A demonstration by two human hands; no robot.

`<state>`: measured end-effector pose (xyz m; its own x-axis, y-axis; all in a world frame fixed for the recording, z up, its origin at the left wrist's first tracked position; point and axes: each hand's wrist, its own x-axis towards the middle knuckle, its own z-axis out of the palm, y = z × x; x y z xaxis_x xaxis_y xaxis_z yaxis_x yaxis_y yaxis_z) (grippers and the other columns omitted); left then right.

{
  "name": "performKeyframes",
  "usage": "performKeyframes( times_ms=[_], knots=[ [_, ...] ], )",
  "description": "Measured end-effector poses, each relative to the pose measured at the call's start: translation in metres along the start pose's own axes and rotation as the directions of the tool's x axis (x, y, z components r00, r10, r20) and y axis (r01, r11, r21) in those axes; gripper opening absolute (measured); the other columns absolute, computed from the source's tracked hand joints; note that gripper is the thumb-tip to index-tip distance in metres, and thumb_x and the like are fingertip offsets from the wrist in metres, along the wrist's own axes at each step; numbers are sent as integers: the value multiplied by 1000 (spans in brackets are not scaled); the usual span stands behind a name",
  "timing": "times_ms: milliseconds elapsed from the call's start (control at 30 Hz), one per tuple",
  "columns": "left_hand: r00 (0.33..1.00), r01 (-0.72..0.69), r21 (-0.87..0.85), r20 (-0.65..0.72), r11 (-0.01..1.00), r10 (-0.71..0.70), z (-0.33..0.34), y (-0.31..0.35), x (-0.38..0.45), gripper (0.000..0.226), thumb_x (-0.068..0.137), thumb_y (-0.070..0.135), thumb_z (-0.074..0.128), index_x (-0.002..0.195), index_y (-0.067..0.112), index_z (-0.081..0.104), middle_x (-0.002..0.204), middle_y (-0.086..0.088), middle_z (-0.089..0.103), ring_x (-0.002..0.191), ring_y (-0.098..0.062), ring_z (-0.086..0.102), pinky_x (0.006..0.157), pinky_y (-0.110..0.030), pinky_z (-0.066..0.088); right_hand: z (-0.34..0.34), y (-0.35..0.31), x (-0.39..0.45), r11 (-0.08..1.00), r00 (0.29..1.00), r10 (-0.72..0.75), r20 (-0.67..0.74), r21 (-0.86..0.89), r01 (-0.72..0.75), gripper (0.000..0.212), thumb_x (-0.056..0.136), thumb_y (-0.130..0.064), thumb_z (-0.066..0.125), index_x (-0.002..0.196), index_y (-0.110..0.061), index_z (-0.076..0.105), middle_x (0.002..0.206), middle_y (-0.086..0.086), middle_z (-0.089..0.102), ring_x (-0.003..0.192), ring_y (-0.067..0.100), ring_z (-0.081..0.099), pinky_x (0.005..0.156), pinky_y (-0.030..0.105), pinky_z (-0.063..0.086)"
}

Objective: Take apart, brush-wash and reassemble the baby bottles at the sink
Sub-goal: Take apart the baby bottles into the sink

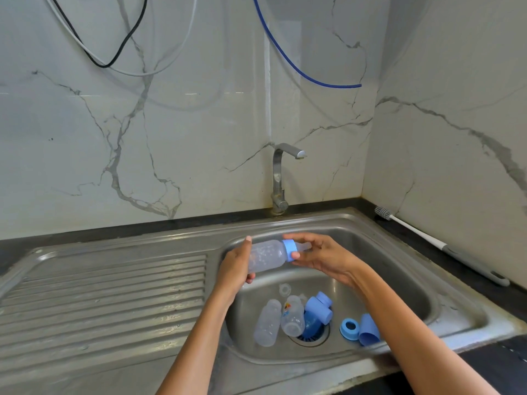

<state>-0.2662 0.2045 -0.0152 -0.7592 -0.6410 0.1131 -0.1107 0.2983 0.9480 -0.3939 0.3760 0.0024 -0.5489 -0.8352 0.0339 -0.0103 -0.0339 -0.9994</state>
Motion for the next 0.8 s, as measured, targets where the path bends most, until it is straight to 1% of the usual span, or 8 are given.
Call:
performKeyframes(
  times_ms=[67,167,333,433,533,600,700,800],
  knots=[
    [1000,-8,20,14,1000,8,2,-2,0,47,96,57,35,89,15,57,80,-6,56,63,-15,55,57,-26,48,1,1,-1,996,997,74,39,52,-76,37,88,-11,62,126,-11,60,125,17,61,111,30,64,91,36,56],
    [999,-6,71,49,997,2,3,-4,-1,47,92,62,40,92,18,57,85,-3,62,69,-15,61,74,-32,51,5,5,-1,986,987,158,6,-63,-157,44,89,-30,60,126,-8,57,115,17,66,94,25,70,79,30,59],
    [981,177,-38,87,984,-173,5,9,-5,49,93,59,40,88,13,59,67,-8,61,52,-12,52,45,-16,38,-11,3,1,987,997,-32,-65,-156,21,42,80,-1,72,120,-13,66,119,6,66,109,19,65,90,32,56],
    [918,355,-32,203,934,-342,6,13,-6,54,93,64,31,94,16,56,54,-1,57,43,-10,49,46,-21,30,-16,-3,-2,940,982,-185,-43,-300,164,41,75,2,75,111,-19,70,116,0,69,113,14,61,98,30,50],
    [888,395,-68,284,916,-362,8,13,-8,55,93,65,29,100,17,55,53,1,58,44,-9,52,48,-21,31,-19,-4,-2,939,977,-213,-32,-282,195,44,75,4,75,114,-16,68,119,3,68,114,17,61,102,38,49],
    [923,328,-62,234,943,-306,10,12,-10,54,93,63,34,99,15,57,60,-2,62,49,-10,56,48,-18,33,-17,-3,-3,951,990,-142,-2,-278,136,55,79,-13,77,130,-19,57,127,6,60,116,20,59,101,41,49],
    [986,94,-18,139,995,-91,11,9,-10,45,92,56,46,99,13,56,79,-6,63,63,-11,58,49,-11,38,-7,1,-1,964,986,164,23,-215,-156,77,79,-55,61,143,-19,37,135,14,51,102,26,68,87,38,57],
    [988,-43,45,148,998,36,11,6,-11,31,89,52,53,90,21,50,90,-1,59,75,-8,56,62,-17,42,-1,4,-1,911,953,304,-3,-291,-291,68,89,-59,44,132,-6,51,116,18,63,80,22,72,73,31,60]
  ],
)
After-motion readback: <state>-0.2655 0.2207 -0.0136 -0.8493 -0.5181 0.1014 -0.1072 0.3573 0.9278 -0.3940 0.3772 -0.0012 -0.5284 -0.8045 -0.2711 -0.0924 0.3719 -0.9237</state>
